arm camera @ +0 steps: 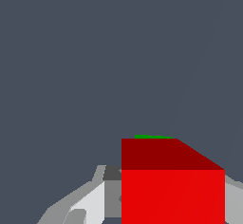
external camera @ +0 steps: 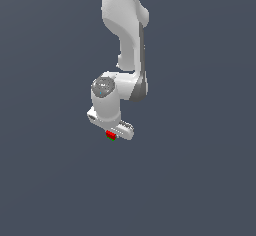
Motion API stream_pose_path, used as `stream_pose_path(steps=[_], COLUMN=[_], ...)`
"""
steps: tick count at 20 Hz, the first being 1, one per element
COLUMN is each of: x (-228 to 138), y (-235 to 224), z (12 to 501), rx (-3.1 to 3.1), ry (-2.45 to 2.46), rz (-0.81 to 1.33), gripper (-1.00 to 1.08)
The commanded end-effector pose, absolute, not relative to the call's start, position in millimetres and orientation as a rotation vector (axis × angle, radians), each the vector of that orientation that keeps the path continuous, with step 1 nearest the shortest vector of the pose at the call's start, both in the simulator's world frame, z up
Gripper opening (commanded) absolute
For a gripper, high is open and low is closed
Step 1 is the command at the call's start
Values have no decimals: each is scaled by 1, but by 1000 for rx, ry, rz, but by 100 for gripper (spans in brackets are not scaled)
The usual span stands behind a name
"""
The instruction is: Stack the red cube on top of the green cube.
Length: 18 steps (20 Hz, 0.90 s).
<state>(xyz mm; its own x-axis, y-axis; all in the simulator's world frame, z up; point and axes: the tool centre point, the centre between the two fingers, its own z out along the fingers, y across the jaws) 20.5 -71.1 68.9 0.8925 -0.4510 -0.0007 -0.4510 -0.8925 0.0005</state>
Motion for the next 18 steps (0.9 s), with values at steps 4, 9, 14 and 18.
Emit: stream_pose_path(steps=[4, 9, 14, 18], x=[7, 4, 4, 4], y=[-77, -78, -78, -78], z=[62, 60, 60, 60], rx=[3056, 3056, 3056, 3056], ry=[-728, -728, -728, -728], rz=[0, 0, 0, 0], gripper=[-100, 100, 100, 100])
